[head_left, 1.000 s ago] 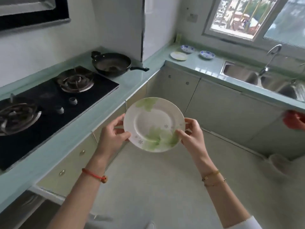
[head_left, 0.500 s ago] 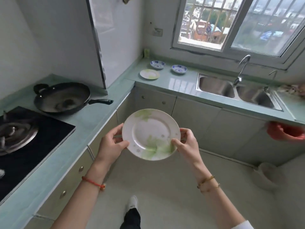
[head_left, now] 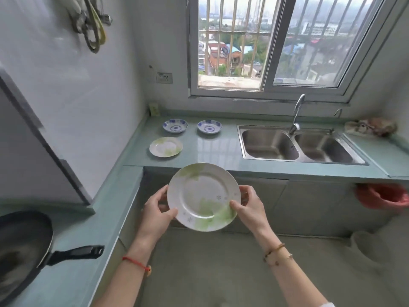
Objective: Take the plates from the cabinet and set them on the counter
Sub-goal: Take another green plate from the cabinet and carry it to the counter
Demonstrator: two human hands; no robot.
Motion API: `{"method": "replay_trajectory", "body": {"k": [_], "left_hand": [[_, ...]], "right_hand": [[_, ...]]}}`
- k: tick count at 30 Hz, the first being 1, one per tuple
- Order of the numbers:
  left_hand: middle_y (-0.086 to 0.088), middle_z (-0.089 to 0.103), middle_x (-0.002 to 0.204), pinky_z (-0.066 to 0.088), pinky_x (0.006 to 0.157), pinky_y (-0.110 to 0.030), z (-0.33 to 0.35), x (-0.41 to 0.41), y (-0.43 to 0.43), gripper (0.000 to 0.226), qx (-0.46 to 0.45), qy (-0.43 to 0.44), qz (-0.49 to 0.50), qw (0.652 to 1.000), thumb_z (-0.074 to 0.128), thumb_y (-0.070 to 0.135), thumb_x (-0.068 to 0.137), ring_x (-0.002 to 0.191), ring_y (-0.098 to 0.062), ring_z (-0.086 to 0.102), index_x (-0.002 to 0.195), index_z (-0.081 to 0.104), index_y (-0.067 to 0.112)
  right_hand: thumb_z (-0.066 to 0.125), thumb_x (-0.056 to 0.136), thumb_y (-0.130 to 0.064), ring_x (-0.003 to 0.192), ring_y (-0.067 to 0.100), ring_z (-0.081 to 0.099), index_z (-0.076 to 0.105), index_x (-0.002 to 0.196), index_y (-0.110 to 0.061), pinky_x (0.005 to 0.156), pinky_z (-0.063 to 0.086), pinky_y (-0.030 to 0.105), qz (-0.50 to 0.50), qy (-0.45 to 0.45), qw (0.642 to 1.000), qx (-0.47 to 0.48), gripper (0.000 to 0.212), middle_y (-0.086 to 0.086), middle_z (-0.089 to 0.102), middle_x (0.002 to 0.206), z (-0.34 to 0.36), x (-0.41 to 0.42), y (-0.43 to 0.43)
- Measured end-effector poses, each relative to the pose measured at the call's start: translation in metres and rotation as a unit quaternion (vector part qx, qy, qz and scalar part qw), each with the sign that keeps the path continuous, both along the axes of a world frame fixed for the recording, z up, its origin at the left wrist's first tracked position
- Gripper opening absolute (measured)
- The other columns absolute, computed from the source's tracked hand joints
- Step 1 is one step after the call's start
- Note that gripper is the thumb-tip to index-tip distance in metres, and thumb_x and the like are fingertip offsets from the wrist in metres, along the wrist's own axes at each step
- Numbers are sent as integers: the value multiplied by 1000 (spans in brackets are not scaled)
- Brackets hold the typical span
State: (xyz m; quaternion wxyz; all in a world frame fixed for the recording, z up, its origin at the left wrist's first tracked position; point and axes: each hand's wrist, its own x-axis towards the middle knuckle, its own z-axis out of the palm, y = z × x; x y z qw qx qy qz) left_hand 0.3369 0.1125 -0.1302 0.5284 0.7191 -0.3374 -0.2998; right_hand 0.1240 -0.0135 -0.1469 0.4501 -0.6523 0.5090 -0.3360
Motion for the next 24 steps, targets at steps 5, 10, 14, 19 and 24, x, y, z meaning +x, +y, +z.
{"method": "replay_trajectory", "body": {"k": [5, 10, 14, 19, 24], "left_hand": [[9, 68, 105, 63, 80, -42, -23, 35, -102, 74, 17, 2, -7, 1000, 67, -9, 73, 93, -16, 69, 136, 56, 27], [5, 68, 108, 63, 80, -42, -48, 65, -206, 76, 44, -8, 3, 999, 66, -8, 72, 91, -20, 71, 139, 55, 24], [3, 67, 111, 60, 85, -38, -69, 84, -283, 70, 78, -55, 12, 995, 64, -4, 75, 92, -17, 69, 139, 55, 24], [-3, 59, 124, 57, 91, -41, -97, 115, -371, 71, 127, -85, 8, 988, 62, 0, 77, 96, -21, 67, 142, 50, 27], [1, 61, 114, 59, 80, -40, -127, 146, -437, 68, 163, -90, -20, 982, 66, 4, 76, 83, -18, 69, 138, 53, 29]], "right_hand": [[67, 78, -9, 81, 0, 58, 55, 108, -22, 60, 42, -1, -8, 13, 1000, 10, 35, -10, 63, 90, -20, 30, -96], [65, 80, -10, 80, 3, 60, 50, 108, -23, 56, 43, 9, 16, 36, 999, 29, 35, -12, 60, 90, -40, 63, -205], [65, 80, -9, 70, 6, 56, 48, 110, -18, 48, 41, 8, 31, 81, 996, 32, 35, -6, 57, 88, -61, 93, -289], [63, 83, -13, 82, 18, 57, 48, 118, -12, 64, 41, 21, 46, 144, 988, 38, 38, 4, 60, 102, -89, 133, -379], [61, 83, -11, 100, 30, 58, 47, 117, -8, 81, 47, 35, 39, 185, 979, 71, 38, 13, 58, 113, -119, 166, -443]]}}
